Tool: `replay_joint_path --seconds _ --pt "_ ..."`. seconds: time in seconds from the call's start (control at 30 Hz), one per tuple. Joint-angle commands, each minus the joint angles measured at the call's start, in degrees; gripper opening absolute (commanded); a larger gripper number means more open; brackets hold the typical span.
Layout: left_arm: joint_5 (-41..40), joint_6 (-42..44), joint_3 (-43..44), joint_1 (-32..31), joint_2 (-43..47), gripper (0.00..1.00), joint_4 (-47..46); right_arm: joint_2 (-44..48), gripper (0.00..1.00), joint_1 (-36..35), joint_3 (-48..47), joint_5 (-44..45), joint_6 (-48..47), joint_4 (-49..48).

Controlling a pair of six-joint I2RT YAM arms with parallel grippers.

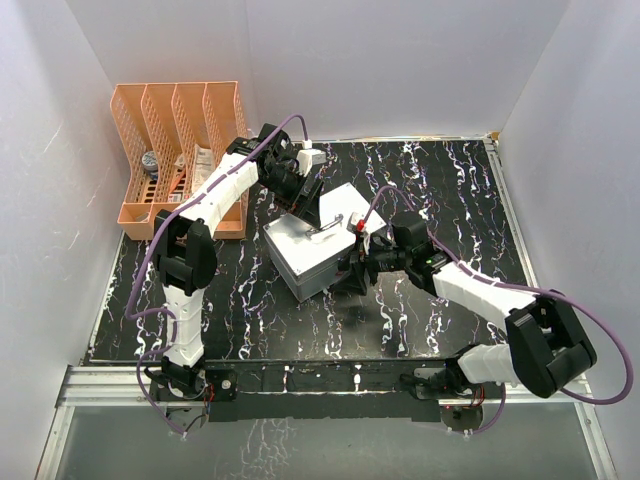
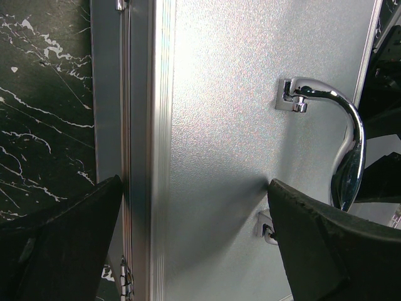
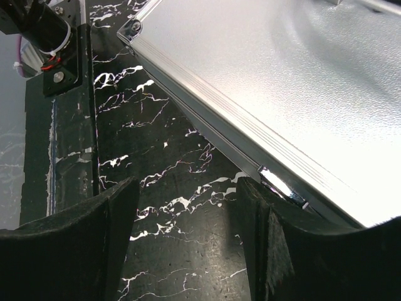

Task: Organize the medicine kit
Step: Close the medicine box at the center of the board.

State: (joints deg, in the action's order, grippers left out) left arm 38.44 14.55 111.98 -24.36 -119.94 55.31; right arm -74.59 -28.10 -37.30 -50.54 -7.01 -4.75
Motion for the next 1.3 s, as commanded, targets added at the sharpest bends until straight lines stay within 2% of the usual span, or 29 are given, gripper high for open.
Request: replay_joint_path --seconds 0.0,1.27 --pt "-5.0 2.6 -2.0 -1.6 -3.3 0.97 3.3 2.1 0.62 0.7 -1.4 7.6 -2.2 -2.4" --pt "-4.9 3.5 -3.2 -1.6 -2.6 0.97 3.9 5.4 0.62 2.6 0.4 12.9 -3.2 -2.9"
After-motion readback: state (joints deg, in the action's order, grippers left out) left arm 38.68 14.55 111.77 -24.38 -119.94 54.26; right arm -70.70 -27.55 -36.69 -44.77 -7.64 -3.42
